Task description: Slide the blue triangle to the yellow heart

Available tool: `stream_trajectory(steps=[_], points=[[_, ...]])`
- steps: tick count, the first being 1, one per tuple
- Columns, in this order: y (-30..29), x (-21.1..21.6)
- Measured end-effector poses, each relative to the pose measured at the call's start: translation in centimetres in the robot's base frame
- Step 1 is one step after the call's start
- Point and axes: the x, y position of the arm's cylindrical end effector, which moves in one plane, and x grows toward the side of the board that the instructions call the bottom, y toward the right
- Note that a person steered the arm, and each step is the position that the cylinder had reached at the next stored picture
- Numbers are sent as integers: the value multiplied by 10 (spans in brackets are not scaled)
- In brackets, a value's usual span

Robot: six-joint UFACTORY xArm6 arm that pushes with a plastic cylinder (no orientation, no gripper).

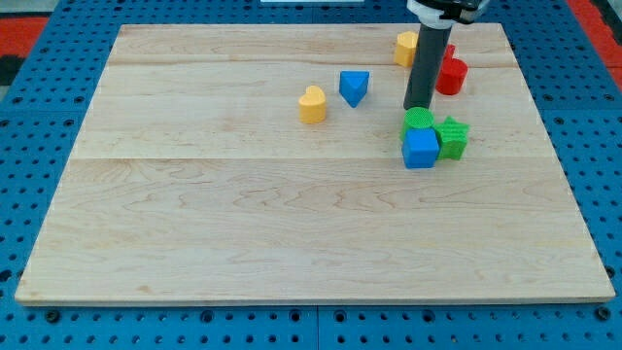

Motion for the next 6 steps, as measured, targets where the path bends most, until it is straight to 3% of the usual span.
stream_trajectory(steps=[2, 5, 6], points=[[-9, -38], [-125, -74], [-133, -71]])
